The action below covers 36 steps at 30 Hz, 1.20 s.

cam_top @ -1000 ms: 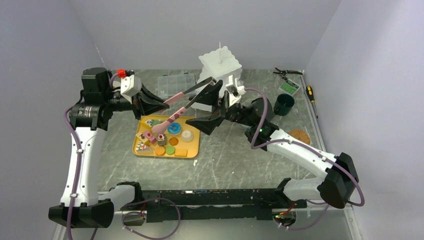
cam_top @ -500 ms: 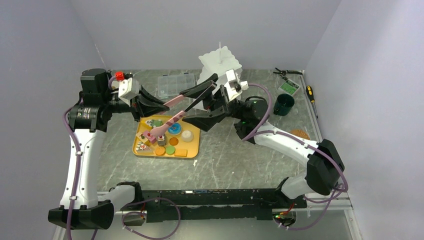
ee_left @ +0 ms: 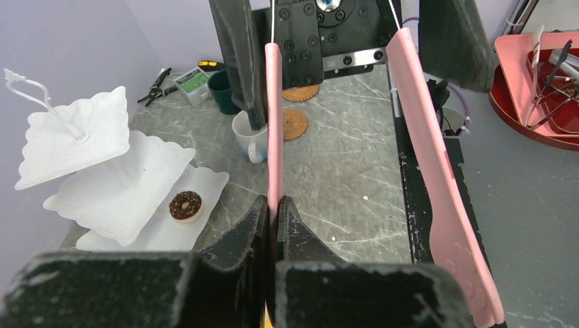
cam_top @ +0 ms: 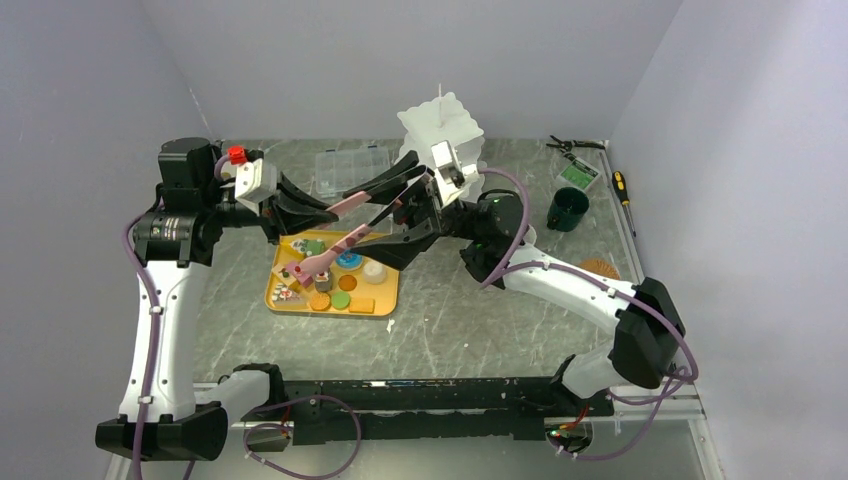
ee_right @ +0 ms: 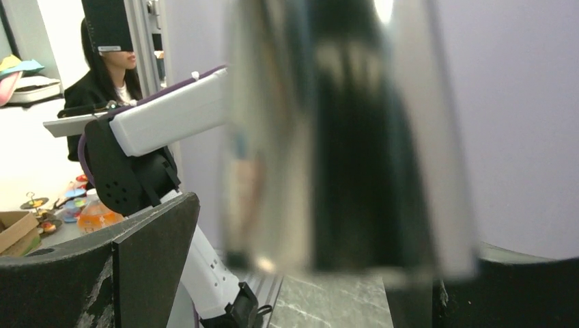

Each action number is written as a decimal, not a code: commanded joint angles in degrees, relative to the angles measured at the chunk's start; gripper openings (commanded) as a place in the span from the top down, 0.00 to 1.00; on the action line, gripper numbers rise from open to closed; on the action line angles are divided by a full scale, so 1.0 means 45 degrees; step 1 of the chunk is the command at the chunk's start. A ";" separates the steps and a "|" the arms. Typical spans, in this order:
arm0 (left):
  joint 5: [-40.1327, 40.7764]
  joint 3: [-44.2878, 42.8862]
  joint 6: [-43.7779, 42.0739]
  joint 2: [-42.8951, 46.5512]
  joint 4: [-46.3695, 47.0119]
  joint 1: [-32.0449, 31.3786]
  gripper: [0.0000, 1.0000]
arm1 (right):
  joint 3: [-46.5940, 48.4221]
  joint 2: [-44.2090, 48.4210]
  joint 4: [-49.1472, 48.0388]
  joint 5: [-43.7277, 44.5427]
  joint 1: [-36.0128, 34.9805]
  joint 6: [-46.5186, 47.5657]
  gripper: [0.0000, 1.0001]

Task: Serve the afternoon tea
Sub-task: Pick up the clamp from the tray.

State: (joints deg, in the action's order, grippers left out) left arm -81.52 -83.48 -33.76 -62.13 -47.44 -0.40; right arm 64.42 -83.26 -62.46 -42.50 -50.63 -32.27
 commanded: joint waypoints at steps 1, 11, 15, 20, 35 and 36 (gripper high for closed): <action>-0.0376 -0.0644 0.0044 0.0134 0.0445 0.0051 0.97 | 0.0540 -0.0061 0.0685 -0.0384 -0.0201 0.0544 0.00; -0.0243 -0.0643 -0.0446 0.0075 0.0124 0.0051 0.97 | 0.0598 0.0181 0.0481 -0.0167 -0.0215 0.0606 0.12; -0.0167 -0.0608 -0.0541 0.0040 0.0172 0.0036 0.97 | 0.0631 -0.0078 -0.0379 -0.0084 -0.0232 -0.0054 0.21; -0.0003 -0.0742 -0.1085 0.0013 -0.0283 -0.0022 0.97 | 0.0567 -0.0264 -0.1218 -0.0159 -0.0244 -0.0503 0.22; 0.0023 -0.0757 -0.0590 0.0057 0.0075 -0.0066 0.97 | 0.0566 -0.0241 -0.0512 0.0030 -0.0480 0.0368 0.23; 0.0028 -0.0737 -0.0463 0.0064 0.0184 -0.0066 0.97 | 0.0576 -0.0188 -0.0320 0.0045 -0.0486 0.0467 0.24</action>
State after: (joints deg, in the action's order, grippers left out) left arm -81.23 -85.23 -37.58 -62.08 -49.10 -0.64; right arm 65.25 -85.65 -63.66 -40.99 -51.79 -31.83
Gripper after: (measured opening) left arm 0.078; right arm 0.778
